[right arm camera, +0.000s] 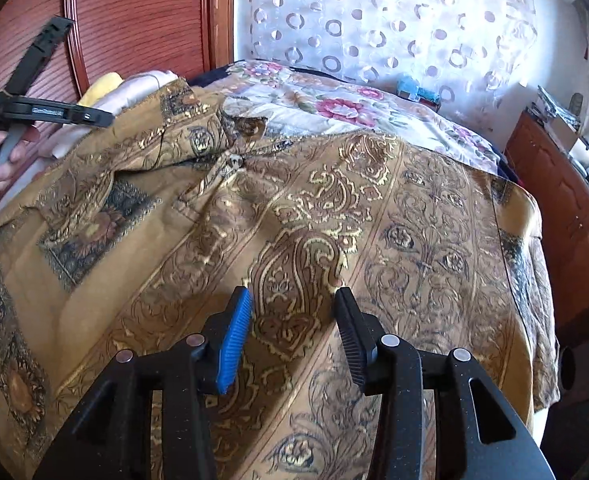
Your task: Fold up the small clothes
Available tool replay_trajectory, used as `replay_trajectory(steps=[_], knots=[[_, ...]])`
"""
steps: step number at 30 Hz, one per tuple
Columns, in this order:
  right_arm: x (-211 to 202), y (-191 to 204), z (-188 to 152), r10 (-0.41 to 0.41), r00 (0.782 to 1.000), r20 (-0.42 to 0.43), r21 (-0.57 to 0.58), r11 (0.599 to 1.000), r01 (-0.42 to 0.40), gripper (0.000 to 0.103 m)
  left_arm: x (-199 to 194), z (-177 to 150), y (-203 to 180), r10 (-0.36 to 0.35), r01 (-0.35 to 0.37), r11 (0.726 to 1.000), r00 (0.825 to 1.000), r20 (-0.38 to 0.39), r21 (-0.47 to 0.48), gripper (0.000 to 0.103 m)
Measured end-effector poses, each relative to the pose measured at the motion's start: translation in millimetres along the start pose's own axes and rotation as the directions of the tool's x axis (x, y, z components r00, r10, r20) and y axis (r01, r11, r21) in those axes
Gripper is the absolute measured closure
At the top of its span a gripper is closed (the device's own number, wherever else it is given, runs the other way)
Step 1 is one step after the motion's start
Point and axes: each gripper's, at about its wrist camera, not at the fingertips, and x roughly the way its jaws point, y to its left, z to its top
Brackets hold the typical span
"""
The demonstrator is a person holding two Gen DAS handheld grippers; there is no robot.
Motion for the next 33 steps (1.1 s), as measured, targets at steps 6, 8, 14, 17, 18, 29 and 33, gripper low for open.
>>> replay_trajectory(steps=[6, 8, 14, 17, 18, 29, 33], knots=[[5.8, -4.2, -0.2, 0.015, 1.0, 0.012, 0.018, 1.0, -0.016, 0.053, 12.6, 11.2, 4.4, -0.012, 0.012, 1.0, 1.0, 0.006, 0.003, 0.062], [7.0, -9.1, -1.8, 0.028, 1.0, 0.014, 0.031, 0.999, -0.029, 0.052, 14.7, 13.2, 5.5, 0.024, -0.025, 1.0, 1.0, 0.004, 0.018, 0.064], [5.0, -8.1, -3.2, 0.018, 1.0, 0.013, 0.028, 0.999, -0.018, 0.051, 25.0, 14.6, 6.0, 0.019, -0.018, 0.999, 0.999, -0.03, 0.041, 0.069], [4.0, -9.1, -3.4, 0.019, 1.0, 0.012, 0.03, 0.999, -0.02, 0.051, 25.8, 13.5, -1.2, 0.029, -0.027, 0.996, 0.999, -0.014, 0.089, 0.083], [3.9, -9.1, -3.5, 0.019, 1.0, 0.013, 0.03, 0.999, -0.02, 0.051, 23.9, 13.8, -3.5, 0.034, -0.034, 0.994, 0.999, 0.0, 0.105, 0.092], [3.9, -8.7, -3.5, 0.017, 1.0, 0.013, 0.03, 0.999, -0.017, 0.05, -27.6, 36.3, 53.7, 0.125, -0.127, 0.992, 0.98, 0.153, 0.005, 0.1], [4.0, -8.6, -3.7, 0.015, 1.0, 0.013, 0.03, 0.999, -0.016, 0.05, -29.4, 30.7, 59.5, 0.078, -0.079, 0.997, 0.988, 0.137, 0.004, 0.1]])
